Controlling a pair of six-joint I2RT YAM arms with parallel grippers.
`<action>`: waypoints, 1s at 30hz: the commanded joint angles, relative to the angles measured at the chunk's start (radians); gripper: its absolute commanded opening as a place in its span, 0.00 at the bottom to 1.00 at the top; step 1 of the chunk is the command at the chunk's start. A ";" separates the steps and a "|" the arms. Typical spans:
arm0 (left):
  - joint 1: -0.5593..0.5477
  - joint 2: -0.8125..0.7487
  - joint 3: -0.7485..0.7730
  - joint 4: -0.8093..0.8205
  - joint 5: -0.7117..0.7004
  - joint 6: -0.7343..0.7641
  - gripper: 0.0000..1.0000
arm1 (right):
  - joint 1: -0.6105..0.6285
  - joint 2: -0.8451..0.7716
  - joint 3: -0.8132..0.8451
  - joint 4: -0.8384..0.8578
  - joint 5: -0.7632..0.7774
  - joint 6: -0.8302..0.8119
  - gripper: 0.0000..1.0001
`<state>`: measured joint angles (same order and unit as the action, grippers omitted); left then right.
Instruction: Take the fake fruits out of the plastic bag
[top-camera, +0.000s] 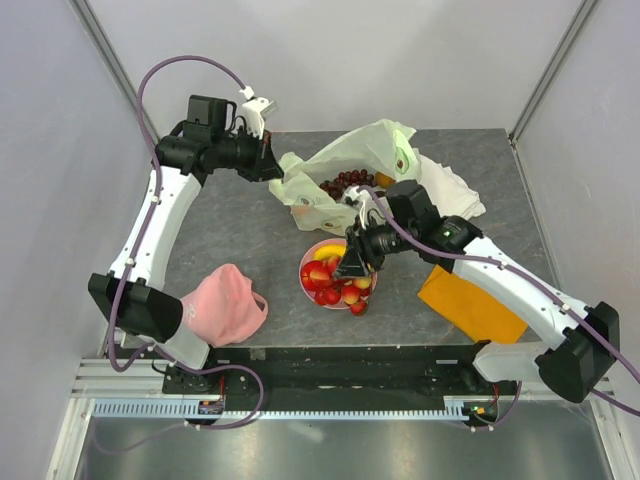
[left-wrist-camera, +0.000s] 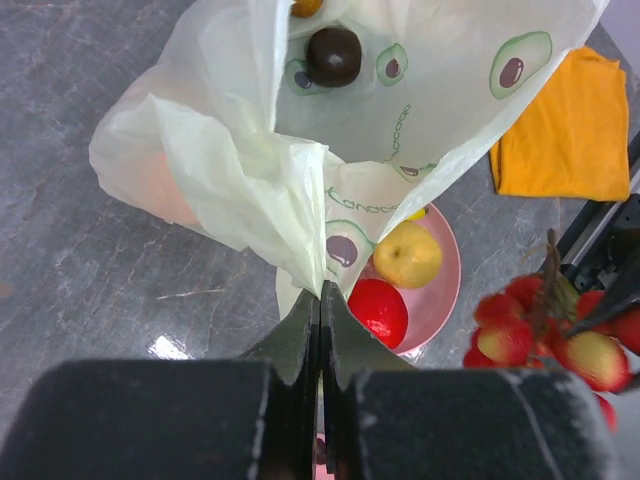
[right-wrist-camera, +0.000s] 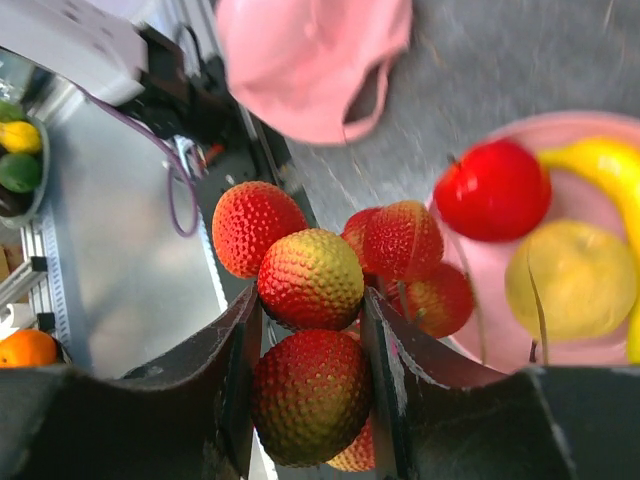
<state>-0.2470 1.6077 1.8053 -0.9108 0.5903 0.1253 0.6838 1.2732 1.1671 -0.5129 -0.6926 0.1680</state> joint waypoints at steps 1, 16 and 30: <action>0.005 -0.061 -0.004 -0.003 -0.024 0.045 0.01 | 0.005 -0.018 -0.083 0.040 0.048 -0.016 0.06; 0.005 -0.094 -0.109 -0.007 -0.006 0.053 0.02 | 0.005 0.173 -0.104 0.129 0.120 -0.114 0.05; 0.006 -0.083 -0.121 -0.007 0.013 0.053 0.02 | 0.005 0.265 -0.096 0.113 0.243 -0.159 0.17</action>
<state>-0.2470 1.5486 1.6783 -0.9318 0.5804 0.1463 0.6857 1.5318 1.0542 -0.4221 -0.5228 0.0326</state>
